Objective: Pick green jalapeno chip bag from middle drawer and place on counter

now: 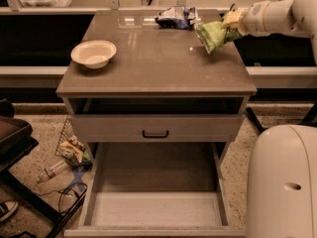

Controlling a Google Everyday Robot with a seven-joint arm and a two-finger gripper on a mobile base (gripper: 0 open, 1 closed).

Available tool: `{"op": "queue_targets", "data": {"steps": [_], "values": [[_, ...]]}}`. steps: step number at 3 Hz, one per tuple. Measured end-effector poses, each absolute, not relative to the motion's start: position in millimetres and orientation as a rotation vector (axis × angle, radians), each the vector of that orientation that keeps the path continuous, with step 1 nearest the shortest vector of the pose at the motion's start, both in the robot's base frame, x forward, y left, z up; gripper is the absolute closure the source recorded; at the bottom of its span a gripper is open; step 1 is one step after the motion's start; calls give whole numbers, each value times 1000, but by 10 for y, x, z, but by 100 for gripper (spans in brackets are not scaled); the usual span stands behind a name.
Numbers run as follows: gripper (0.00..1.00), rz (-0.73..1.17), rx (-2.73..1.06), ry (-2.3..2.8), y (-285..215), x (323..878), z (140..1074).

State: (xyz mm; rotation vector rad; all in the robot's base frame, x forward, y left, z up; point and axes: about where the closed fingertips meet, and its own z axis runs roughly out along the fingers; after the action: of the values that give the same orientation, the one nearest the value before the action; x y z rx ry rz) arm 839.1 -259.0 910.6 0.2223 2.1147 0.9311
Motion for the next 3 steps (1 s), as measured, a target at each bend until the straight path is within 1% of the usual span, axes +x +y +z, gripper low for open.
{"op": "queue_targets", "data": {"steps": [1,3], "values": [[98,1113,208,2051,-2047,8508,8888],[52,1114,205,2062,-2002,8513,8869]]}}
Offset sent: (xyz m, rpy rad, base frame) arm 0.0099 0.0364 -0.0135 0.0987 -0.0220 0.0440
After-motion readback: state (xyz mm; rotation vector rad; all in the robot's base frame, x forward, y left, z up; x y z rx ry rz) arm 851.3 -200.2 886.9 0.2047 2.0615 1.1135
